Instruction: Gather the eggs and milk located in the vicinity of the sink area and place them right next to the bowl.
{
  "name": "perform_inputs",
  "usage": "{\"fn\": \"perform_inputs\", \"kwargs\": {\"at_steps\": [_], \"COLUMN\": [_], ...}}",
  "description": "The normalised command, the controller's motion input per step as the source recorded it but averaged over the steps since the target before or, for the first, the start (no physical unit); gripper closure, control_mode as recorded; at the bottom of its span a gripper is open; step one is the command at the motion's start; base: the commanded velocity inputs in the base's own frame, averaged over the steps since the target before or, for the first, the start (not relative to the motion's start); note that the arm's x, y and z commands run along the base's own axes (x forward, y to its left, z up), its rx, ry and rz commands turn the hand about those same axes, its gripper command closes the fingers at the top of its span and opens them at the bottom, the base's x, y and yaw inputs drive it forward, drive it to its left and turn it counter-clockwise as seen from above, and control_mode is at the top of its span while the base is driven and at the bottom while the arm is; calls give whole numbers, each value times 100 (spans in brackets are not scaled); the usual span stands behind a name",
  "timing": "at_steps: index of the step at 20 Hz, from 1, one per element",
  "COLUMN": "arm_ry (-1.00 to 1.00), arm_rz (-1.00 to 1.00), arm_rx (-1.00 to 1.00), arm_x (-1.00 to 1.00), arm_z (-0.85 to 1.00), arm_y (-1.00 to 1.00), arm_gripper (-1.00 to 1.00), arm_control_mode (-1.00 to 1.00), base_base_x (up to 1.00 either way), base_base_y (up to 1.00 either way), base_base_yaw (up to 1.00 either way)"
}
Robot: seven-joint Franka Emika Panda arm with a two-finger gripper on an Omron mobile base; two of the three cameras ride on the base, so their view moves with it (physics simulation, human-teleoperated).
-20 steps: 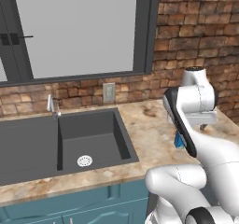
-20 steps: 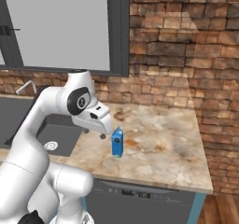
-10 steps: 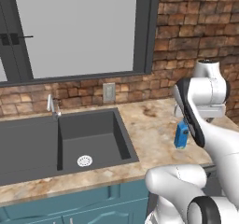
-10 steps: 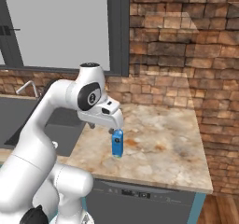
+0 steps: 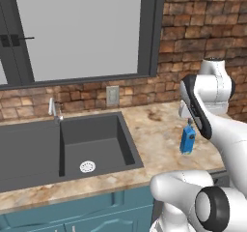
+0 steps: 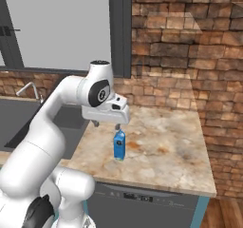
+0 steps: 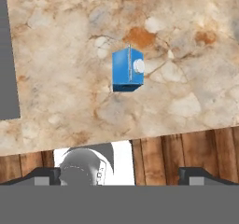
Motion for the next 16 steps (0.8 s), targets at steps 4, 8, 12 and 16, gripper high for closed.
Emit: {"fn": "perform_inputs", "kwargs": {"at_steps": [4, 8, 12, 16], "arm_ry": [0, -1, -4, -1], "arm_rz": [0, 0, -1, -3], "arm_rx": [0, 0, 0, 0], "arm_x": [25, 29, 25, 32], "arm_z": [-10, -13, -28, -24], "arm_y": [0, 0, 0, -5], "arm_gripper": [-100, -100, -100, -100], "arm_control_mode": [-100, -100, -100, -100], "base_base_x": [0, 0, 0, 0], "base_base_y": [0, 0, 0, 0], "base_base_yaw": [0, 0, 0, 0]}}
